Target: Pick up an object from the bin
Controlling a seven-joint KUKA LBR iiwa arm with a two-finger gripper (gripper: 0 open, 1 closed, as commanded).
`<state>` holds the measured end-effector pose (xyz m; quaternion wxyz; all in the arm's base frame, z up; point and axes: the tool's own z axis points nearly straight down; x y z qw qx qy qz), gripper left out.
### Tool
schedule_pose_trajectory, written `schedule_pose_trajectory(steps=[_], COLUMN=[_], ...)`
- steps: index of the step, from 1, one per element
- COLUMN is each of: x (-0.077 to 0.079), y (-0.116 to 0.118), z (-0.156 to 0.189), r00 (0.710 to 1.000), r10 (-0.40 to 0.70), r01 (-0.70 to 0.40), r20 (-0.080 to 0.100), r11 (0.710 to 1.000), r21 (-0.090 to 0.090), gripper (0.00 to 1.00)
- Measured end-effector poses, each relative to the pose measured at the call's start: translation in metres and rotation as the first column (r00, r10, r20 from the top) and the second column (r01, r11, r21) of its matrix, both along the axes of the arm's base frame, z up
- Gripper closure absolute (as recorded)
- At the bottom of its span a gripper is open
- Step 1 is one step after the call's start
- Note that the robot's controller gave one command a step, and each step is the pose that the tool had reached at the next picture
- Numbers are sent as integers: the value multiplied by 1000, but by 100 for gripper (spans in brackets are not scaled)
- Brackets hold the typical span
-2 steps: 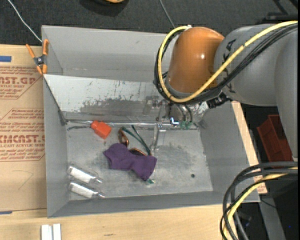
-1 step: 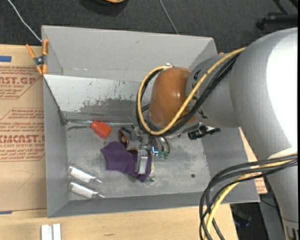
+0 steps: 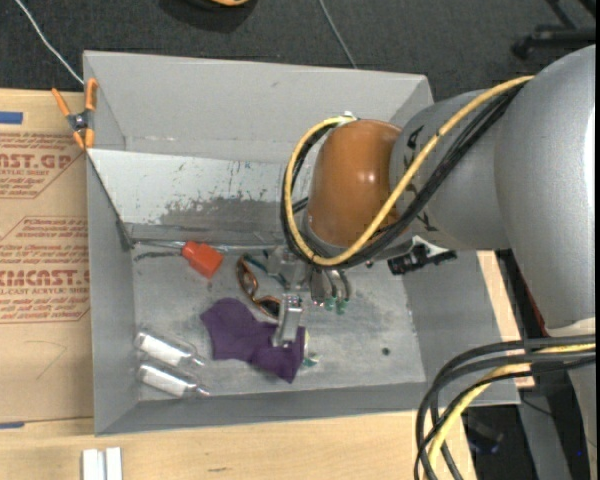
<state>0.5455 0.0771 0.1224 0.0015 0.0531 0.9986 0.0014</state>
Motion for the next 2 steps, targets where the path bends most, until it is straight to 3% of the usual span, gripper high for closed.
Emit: schedule_pose_trajectory(steps=[1, 2], x=[-24, -24], y=[24, 36], z=[-24, -53], r00=[996, 997], r10=[-92, -83], r01=[92, 83], r20=[-13, -2], r11=[996, 997], r21=[1, 1], gripper=[0, 0])
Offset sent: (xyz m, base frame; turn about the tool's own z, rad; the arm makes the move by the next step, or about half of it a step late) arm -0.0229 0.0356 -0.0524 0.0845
